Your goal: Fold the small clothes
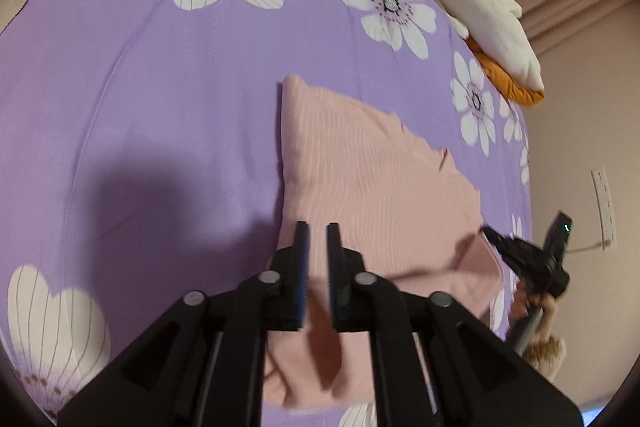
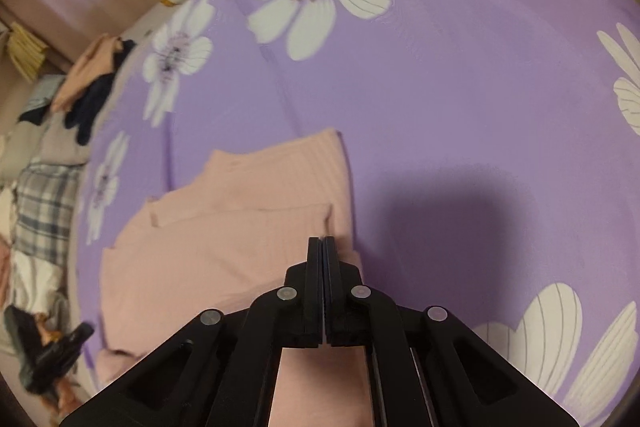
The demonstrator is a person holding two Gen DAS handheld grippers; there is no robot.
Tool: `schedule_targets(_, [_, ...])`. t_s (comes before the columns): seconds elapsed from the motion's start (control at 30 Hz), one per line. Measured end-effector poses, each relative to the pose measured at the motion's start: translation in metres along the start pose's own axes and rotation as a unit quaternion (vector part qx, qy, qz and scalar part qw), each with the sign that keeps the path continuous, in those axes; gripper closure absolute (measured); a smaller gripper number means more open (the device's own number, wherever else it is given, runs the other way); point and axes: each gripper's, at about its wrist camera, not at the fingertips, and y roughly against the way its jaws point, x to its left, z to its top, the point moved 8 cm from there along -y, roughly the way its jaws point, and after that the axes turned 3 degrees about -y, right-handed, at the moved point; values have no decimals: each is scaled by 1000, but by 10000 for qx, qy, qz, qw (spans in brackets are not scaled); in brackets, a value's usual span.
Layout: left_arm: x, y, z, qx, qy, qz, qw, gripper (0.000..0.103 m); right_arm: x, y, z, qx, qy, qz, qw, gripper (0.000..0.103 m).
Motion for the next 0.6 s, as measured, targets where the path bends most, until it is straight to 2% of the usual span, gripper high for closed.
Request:
schedule_targets(0.03, [-1,4,-5,1,-35,28,10000,76,-1,-1,1,-27,5,-42,10000,101])
schedule_targets(0.07, [-2,8,-11,32,-79,46,10000,69,-2,-1,1,-56,6,-94,9999,101])
schedule_targets(0.1, [-4,9,-16,100,-114,46,9999,54,-3,0,1,-82,29,-151,9998,101])
schedule_targets(0.13, [-7,11,-24,194,-140,-2,9997,45,-4,0,1,-87,48,-184,9998,101])
schedule_targets(0.37, [-25,1,-69,730,-226,-332,9965,39,-4,6,-3,-153,107,-152,9997,101])
schedule_targets(0.47, [-27,-11,-74,792,-122,-419,9959,43,-2,7,-2,-165,112,-136,9997,101])
schedule_targets(0.5, [-29,-16,-74,807,-62,-551,9952,62,-1,8,-3,-170,120,-131,9997,101])
schedule_targets(0.53, [-31,-21,-74,859,0,-653,9942,91,0,9,-3,-179,132,-125,9997,101])
schedule_targets(0.57, [-35,-26,-74,937,77,-786,9925,101,1,10,-3,-189,142,-120,9996,101])
schedule_targets(0.6, [-37,-28,-72,954,132,-853,9917,100,3,11,-3,-208,151,-116,9996,101])
